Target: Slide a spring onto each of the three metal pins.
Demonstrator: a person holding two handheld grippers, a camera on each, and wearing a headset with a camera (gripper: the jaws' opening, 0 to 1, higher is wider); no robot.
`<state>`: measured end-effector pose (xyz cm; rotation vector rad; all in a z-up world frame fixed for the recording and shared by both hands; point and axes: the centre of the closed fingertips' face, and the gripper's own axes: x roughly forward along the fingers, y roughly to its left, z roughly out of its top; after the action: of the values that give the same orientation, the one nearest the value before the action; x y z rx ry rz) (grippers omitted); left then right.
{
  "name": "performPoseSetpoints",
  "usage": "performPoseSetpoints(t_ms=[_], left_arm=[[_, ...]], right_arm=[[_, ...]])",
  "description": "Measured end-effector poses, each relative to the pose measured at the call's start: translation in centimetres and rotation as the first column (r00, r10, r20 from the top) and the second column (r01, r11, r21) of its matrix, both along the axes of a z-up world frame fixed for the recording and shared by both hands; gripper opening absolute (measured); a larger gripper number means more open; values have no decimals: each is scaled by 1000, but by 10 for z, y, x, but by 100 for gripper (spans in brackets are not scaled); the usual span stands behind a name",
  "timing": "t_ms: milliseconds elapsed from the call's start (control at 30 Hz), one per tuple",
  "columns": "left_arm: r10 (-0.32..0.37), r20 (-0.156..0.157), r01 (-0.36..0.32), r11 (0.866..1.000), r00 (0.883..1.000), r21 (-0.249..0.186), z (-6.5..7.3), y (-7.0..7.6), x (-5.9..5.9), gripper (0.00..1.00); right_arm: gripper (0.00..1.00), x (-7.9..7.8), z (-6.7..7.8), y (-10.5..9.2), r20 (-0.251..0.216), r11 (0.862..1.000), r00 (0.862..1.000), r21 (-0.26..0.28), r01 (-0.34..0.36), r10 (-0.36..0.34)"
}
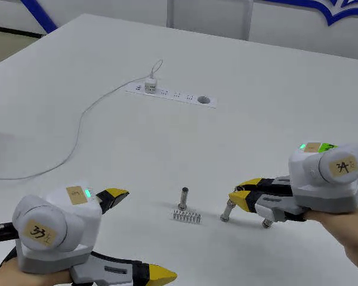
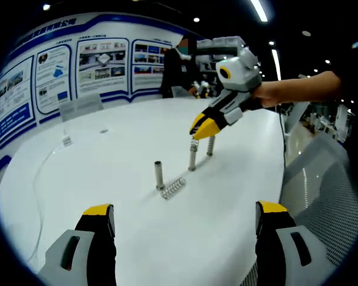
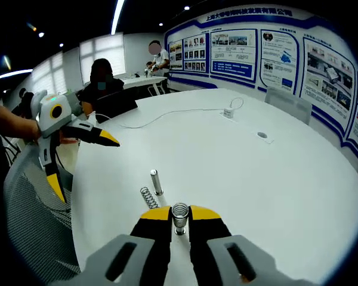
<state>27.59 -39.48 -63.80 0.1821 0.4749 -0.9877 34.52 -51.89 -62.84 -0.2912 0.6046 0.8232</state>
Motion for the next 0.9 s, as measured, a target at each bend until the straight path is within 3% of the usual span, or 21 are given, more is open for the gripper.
performPoseSetpoints(t_ms=[67,300,900], left_arm=[[16,14,-16,1000,1000,6,-1,2,2,100],[50,11,-50,999,999,3,-1,6,6,100],[46,-12,-46,999,999,-11,-5,0,-2,100]], right_arm=[[11,0,-5,0,3,1000,1000,-16,-14,14],[11,1,-17,1,-3,999,1000,-44,-26,26],[11,6,-40,3,-13,996,1000,-81,-28,27]])
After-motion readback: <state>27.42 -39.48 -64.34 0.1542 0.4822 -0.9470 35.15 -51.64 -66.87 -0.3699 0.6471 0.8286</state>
